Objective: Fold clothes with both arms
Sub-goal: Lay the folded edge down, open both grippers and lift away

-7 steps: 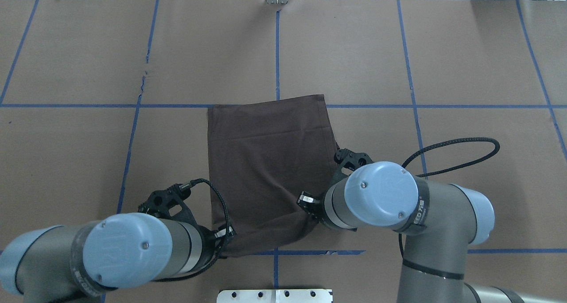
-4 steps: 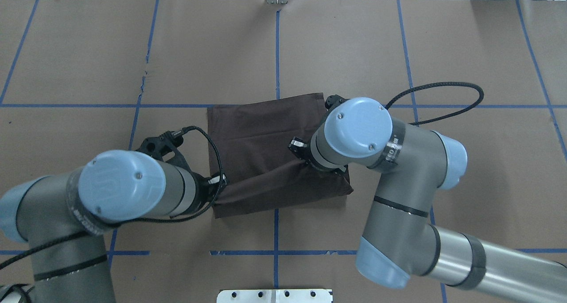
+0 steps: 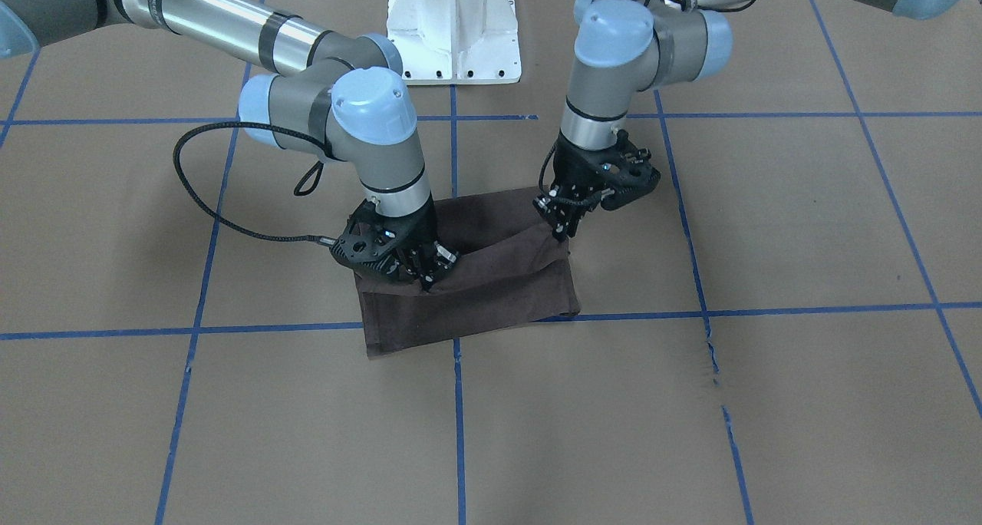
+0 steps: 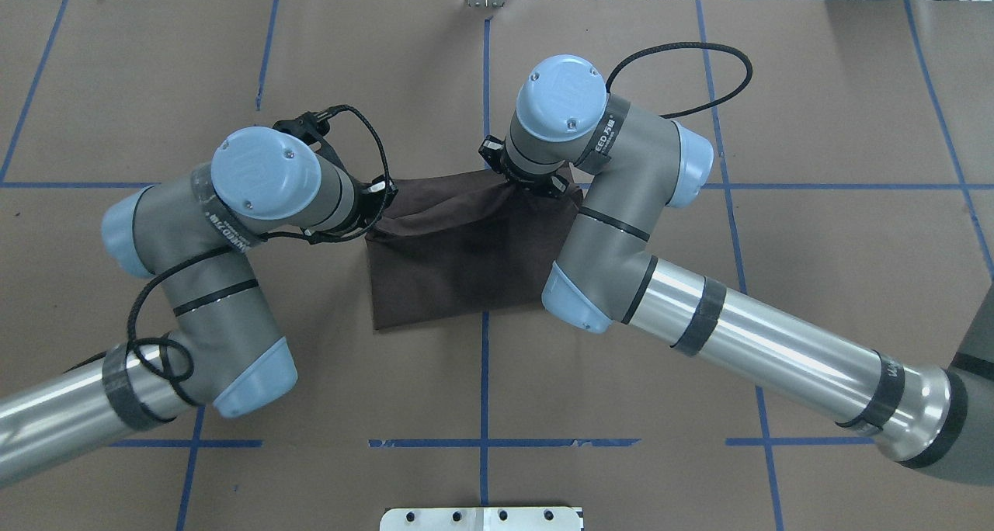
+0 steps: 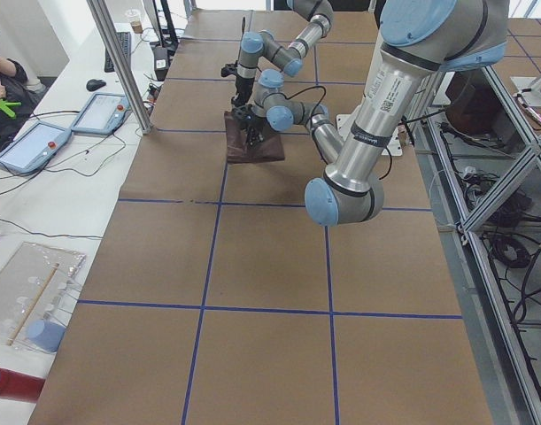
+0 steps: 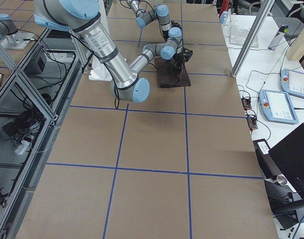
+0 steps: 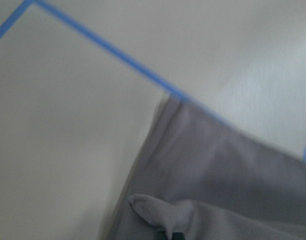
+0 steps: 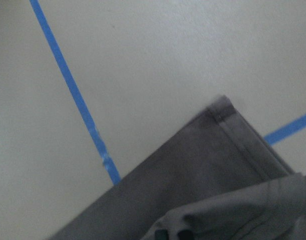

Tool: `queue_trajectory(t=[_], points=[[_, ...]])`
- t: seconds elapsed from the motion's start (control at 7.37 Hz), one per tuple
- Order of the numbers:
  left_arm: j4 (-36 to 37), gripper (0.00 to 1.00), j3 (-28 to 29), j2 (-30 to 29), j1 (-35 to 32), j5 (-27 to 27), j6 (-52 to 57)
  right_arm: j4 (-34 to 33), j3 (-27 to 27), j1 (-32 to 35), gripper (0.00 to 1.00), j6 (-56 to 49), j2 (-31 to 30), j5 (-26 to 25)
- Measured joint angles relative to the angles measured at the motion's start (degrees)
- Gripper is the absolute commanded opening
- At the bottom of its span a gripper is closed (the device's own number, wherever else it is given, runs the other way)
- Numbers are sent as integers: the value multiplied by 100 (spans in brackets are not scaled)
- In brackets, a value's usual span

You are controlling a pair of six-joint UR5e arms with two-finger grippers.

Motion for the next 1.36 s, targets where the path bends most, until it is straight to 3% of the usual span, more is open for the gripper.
queue_trajectory(t=[0.27, 0.68, 1.09, 1.36], points=[[-464, 100, 821, -195, -619, -24, 955, 262, -670, 587, 100, -1132, 155, 609], [-511, 100, 856, -70, -1022, -396, 1927, 179, -922, 1087, 100, -2284, 114, 990], [-462, 100, 7, 877, -1966, -1291, 3868, -536, -44, 2239, 100, -4798, -1053, 1718], [-394, 100, -307, 1708, -3110, -2044, 6089, -836, 599, 3115, 100, -6561, -2214, 2235]])
